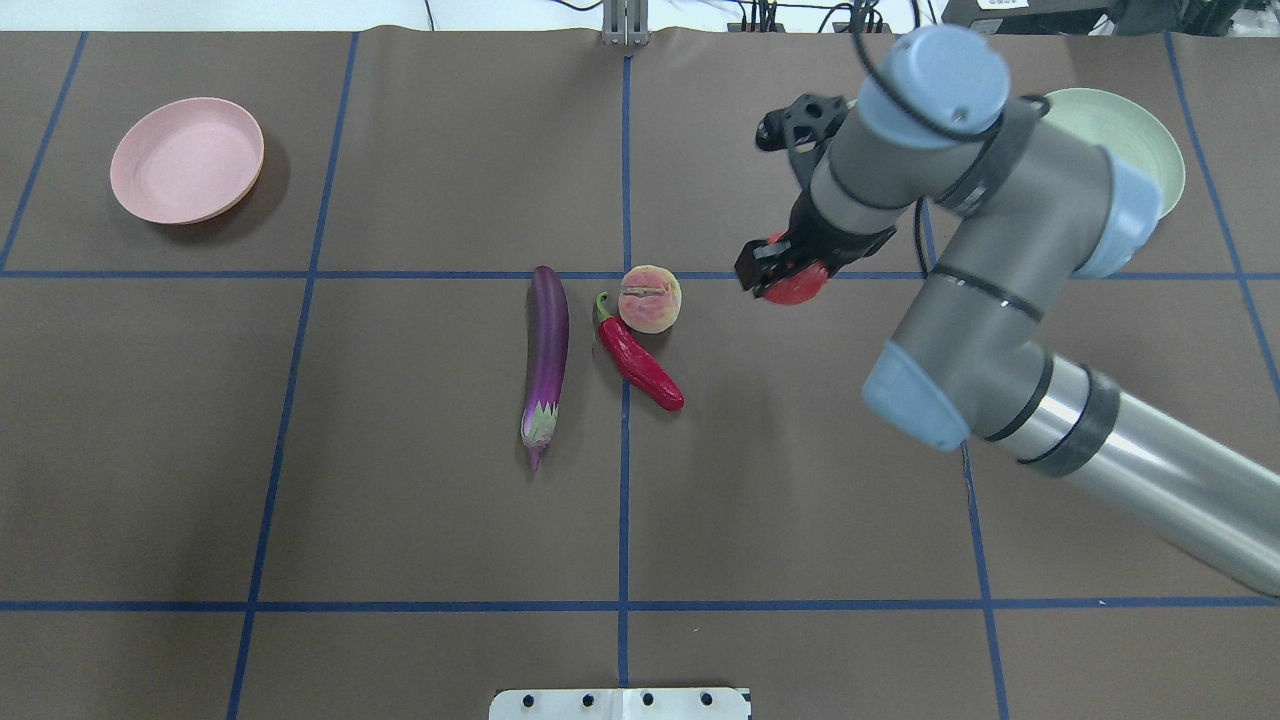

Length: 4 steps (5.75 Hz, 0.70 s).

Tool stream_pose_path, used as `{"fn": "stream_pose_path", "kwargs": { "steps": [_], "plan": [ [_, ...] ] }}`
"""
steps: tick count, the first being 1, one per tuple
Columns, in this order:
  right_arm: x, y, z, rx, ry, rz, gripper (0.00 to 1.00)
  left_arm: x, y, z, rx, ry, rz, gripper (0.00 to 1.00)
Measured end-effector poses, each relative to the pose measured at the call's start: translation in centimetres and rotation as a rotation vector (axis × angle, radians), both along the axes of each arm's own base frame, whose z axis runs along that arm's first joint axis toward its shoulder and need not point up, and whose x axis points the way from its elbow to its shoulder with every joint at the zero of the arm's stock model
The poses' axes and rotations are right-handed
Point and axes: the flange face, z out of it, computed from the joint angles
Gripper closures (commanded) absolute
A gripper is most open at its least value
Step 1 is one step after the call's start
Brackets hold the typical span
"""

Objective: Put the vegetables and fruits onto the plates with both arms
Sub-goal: 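Carry the pomegranate with the right gripper to the pale green plate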

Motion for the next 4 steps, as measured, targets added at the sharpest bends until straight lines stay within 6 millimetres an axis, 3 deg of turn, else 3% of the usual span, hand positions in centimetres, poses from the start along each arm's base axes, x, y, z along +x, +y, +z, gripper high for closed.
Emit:
{"fn": "stream_pose_path", "kwargs": {
  "steps": [1, 2, 3, 4],
  "plan": [
    [6.6, -4.9, 4.0, 0.027, 0.03, 0.003, 1.0, 0.0, 0.0, 0.0, 0.005, 0.0, 0.0, 0.0],
    [11.8, -9.8, 9.2, 0.03, 0.029, -0.001, 1.0, 0.0, 0.0, -0.1, 0.007, 0.0, 0.001, 0.0],
    [16.4, -13.9, 15.2, 0.046, 0.007, 0.002, 1.0, 0.0, 0.0, -0.2, 0.01, 0.0, 0.001, 0.0],
    [20.0, -16.5, 21.7, 0.046, 0.039, 0.01, 1.0, 0.0, 0.0, -0.2, 0.011, 0.0, 0.001, 0.0]
  ]
}}
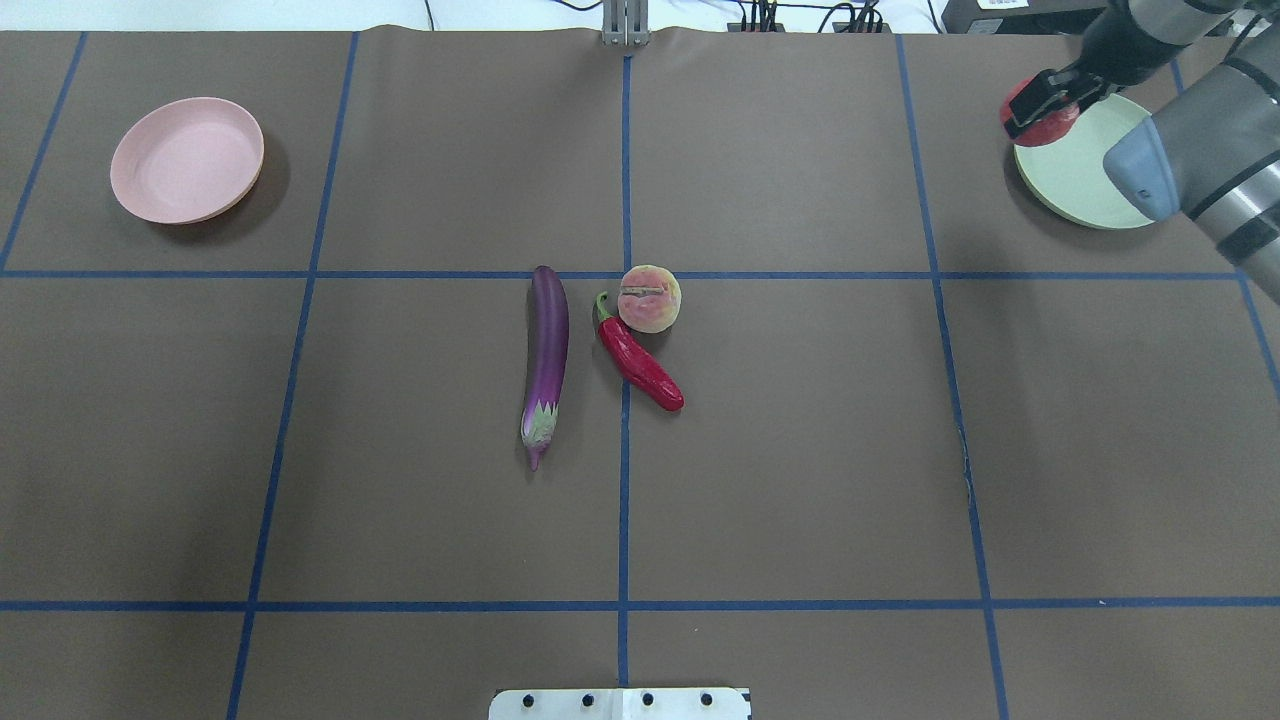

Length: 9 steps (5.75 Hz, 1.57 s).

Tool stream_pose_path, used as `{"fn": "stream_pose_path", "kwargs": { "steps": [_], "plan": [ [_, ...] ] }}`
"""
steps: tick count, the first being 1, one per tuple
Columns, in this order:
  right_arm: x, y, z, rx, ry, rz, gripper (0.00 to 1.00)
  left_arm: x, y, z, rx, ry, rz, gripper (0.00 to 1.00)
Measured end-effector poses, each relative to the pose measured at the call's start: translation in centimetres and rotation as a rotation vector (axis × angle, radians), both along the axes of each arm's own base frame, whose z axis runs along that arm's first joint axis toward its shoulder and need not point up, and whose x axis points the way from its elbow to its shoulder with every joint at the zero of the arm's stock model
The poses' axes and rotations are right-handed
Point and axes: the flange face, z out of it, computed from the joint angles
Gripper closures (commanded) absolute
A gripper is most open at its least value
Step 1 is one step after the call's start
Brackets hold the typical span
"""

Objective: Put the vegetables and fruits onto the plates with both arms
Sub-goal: 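Carry the pomegranate with the right gripper to the pale green plate, then open the right gripper to release the pomegranate on the plate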

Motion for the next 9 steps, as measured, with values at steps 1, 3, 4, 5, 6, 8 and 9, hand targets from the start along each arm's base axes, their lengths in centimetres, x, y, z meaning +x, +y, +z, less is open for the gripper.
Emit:
{"fn": "stream_pose_path", "kwargs": {
  "steps": [1, 3, 4, 5, 6, 8, 9],
  "plan": [
    [2.1, -0.9, 5.5, -0.039, 0.07, 0.026, 0.75, 0.0, 0.1, 0.0, 0.0, 0.0, 0.0, 0.0],
    [3.3, -0.3, 12.5, -0.136, 0.152, 0.053, 0.01, 0.0, 0.2, 0.0, -0.002, 0.0, 0.0, 0.0],
    [3.4, -0.1, 12.8, -0.167, 0.143, 0.078, 0.01, 0.0, 0.2, 0.0, -0.002, 0.0, -0.001, 0.0],
    [3.4, -0.2, 10.8, -0.169, 0.114, 0.113, 0.01, 0.0, 0.2, 0.0, -0.001, 0.0, 0.0, 0.0],
    [2.7, -0.4, 6.6, -0.111, 0.081, 0.12, 0.01, 0.0, 0.2, 0.0, 0.0, 0.0, 0.0, 0.0],
    [-4.2, 1.2, -5.3, 0.066, -0.009, 0.046, 0.01, 0.0, 0.2, 0.0, 0.0, 0.0, 0.0, 0.0],
    [-11.2, 3.2, -11.4, 0.072, -0.07, 0.023, 0.01, 0.0, 0.2, 0.0, -0.001, 0.0, 0.0, 0.0]
  ]
}}
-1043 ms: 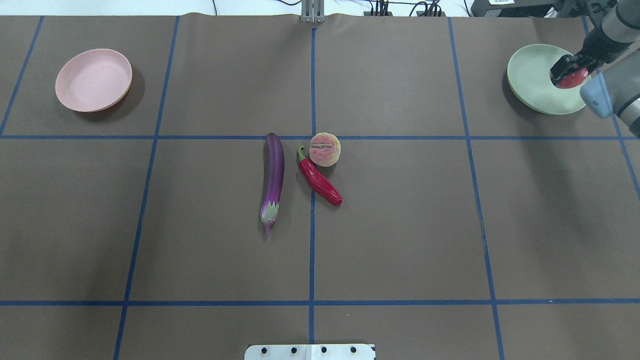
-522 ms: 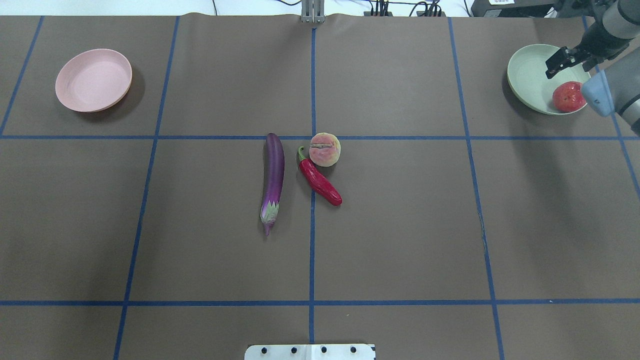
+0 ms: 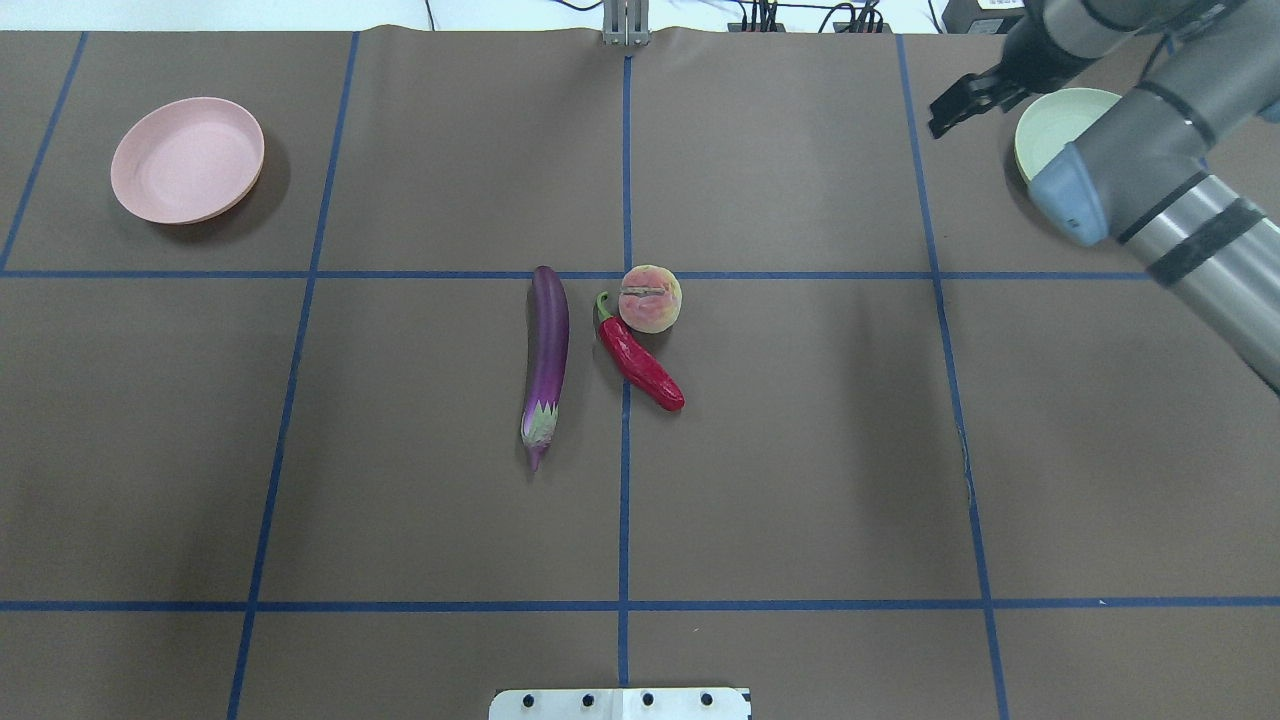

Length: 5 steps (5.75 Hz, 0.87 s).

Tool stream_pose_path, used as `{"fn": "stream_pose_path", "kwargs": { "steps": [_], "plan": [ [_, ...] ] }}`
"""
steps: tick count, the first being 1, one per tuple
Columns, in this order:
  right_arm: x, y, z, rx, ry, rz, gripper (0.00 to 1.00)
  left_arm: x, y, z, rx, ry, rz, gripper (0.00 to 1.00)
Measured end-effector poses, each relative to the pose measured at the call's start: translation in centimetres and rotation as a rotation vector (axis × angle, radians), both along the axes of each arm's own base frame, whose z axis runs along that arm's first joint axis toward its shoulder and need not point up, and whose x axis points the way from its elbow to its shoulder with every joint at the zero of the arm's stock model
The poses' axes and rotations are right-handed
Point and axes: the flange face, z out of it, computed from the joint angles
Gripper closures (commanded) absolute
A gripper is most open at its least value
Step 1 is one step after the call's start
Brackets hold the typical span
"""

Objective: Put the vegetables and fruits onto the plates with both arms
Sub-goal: 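Open the right gripper to release the pomegranate on the plate, then reach the right gripper to the peach and grasp it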

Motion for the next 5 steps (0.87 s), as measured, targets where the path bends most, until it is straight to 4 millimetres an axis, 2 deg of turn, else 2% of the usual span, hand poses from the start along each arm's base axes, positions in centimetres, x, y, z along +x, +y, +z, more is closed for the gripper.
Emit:
{"fn": "stream_pose_path", "kwargs": {
  "steps": [1, 2, 3, 4, 5],
  "plan": [
    [-8.0, 3.0, -5.1, -0.044, -0.039, 0.022, 0.01, 0.0, 0.0, 0.1, -0.002, 0.0, 0.0, 0.0],
    [-15.7, 6.6, -9.2, -0.07, -0.035, 0.06, 0.02, 0.0, 0.0, 0.3, -0.006, 0.0, 0.0, 0.0],
    [-21.8, 9.7, -12.9, -0.091, 0.022, 0.087, 0.01, 0.0, 0.1, 0.5, -0.011, 0.0, 0.0, 0.0],
    [-25.9, 12.3, -15.6, -0.11, 0.09, 0.108, 0.02, 0.0, 0.1, 0.6, -0.014, 0.0, 0.0, 0.0],
    [-28.6, 14.3, -16.5, -0.128, 0.124, 0.134, 0.02, 0.0, 0.2, 0.7, -0.015, 0.0, 0.0, 0.0]
  ]
}}
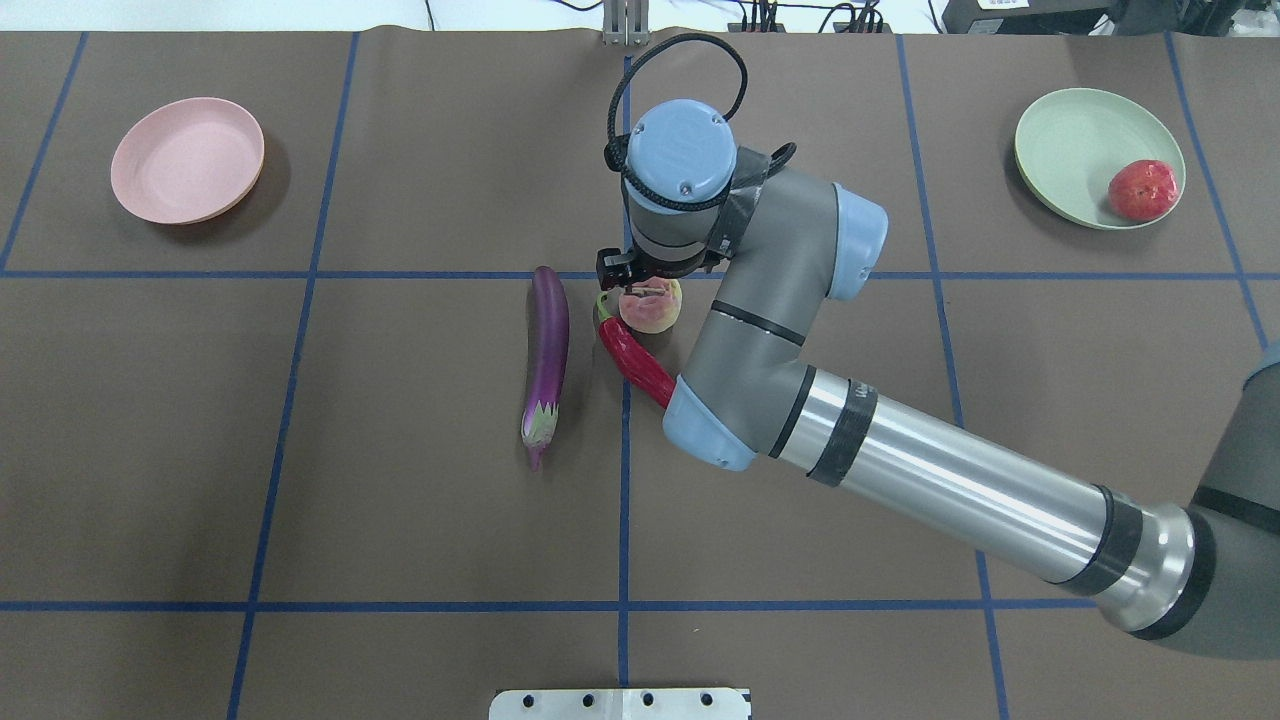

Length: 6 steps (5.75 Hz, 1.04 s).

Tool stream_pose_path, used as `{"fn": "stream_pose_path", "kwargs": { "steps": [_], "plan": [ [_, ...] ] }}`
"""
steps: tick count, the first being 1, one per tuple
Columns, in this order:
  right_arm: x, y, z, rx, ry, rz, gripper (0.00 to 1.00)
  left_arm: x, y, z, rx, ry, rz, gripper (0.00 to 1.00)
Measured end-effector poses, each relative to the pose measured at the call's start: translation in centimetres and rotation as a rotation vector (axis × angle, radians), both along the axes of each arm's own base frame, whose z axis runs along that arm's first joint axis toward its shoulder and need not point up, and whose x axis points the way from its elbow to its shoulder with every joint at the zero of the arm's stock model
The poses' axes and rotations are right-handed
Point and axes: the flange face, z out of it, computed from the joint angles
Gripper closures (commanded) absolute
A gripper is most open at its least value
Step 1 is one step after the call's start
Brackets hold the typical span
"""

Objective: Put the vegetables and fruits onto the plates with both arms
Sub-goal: 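Reach the right gripper to the peach and grasp it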

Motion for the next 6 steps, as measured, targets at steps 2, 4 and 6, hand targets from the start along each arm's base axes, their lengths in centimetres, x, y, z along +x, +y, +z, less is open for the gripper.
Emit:
{"fn": "stream_pose_path", "kwargs": {
  "steps": [2, 4, 6],
  "plan": [
    [-3.2, 1.0, 0.3, 0.003, 0.059, 0.044, 0.02, 0.0, 0.0, 0.0, 0.001, 0.0, 0.0, 0.0],
    [-4.8, 1.4, 1.4, 0.012, 0.1, 0.047, 0.99, 0.0, 0.0, -0.1, 0.001, 0.0, 0.0, 0.0],
    [-3.2, 0.2, 0.5, 0.001, 0.073, 0.037, 1.0, 0.0, 0.0, -0.1, 0.003, 0.0, 0.0, 0.0]
  ]
}}
